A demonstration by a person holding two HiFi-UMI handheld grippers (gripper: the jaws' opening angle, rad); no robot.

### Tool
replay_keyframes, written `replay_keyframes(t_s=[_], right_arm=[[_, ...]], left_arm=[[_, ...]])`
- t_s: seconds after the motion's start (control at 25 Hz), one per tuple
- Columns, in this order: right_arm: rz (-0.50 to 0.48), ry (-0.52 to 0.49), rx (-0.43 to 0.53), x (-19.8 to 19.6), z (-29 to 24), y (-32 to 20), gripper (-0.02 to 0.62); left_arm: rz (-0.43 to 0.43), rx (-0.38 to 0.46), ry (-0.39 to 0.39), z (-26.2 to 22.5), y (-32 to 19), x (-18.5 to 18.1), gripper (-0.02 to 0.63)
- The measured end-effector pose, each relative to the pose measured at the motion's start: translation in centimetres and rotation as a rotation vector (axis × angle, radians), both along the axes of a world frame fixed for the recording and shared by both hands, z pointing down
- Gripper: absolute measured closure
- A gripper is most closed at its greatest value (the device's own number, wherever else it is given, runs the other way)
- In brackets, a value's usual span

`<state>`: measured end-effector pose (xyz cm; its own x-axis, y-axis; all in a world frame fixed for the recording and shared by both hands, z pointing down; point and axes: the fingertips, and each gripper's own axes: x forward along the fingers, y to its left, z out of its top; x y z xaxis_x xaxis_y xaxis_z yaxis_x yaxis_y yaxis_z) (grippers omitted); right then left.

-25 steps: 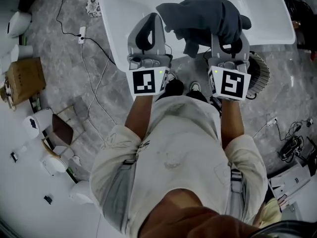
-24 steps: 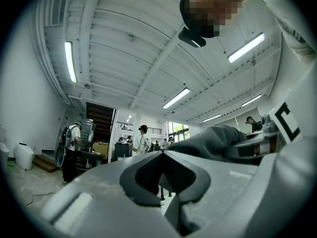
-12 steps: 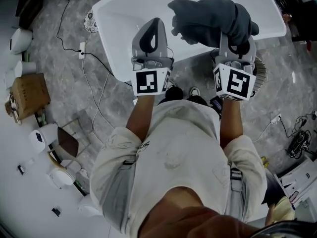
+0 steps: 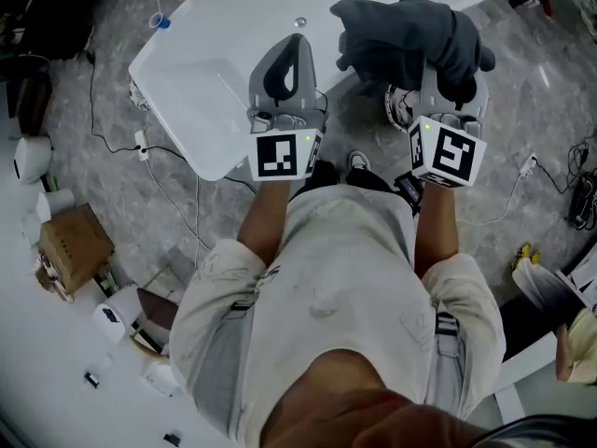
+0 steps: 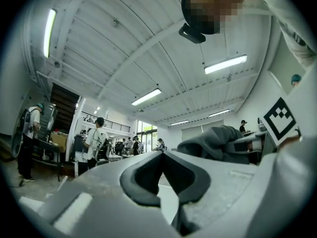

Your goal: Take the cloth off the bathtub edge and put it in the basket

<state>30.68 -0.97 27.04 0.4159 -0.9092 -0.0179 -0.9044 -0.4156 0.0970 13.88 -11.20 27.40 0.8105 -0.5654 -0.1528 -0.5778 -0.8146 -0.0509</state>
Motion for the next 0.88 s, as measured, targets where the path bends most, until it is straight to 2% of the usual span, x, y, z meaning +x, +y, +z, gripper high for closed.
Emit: replay_keyframes(t_s=[0.28, 0.52, 0.68, 0.88], right_arm=[[0.187, 0.011, -0.026, 7.0, 0.6, 8.8, 0.477], [0.297, -0.007, -0.067, 11.5, 2.4, 14.4, 0.476], [0.347, -0.029, -0.095, 13.4, 4.1, 17.4, 0.476], [0.386, -0.076, -0.124, 14.5, 6.4, 19.6, 0.476]], left_arm=[[0.190, -0.021, 0.011, 0.9, 5.9, 9.4, 0.606], [0.320, -0.042, 0.009, 2.2, 10.4, 16.2, 0.606], [0.386, -0.051, 0.003, 2.7, 13.2, 19.2, 0.606], [0.431, -0.064, -0.016, 3.6, 15.4, 21.0, 0.606]])
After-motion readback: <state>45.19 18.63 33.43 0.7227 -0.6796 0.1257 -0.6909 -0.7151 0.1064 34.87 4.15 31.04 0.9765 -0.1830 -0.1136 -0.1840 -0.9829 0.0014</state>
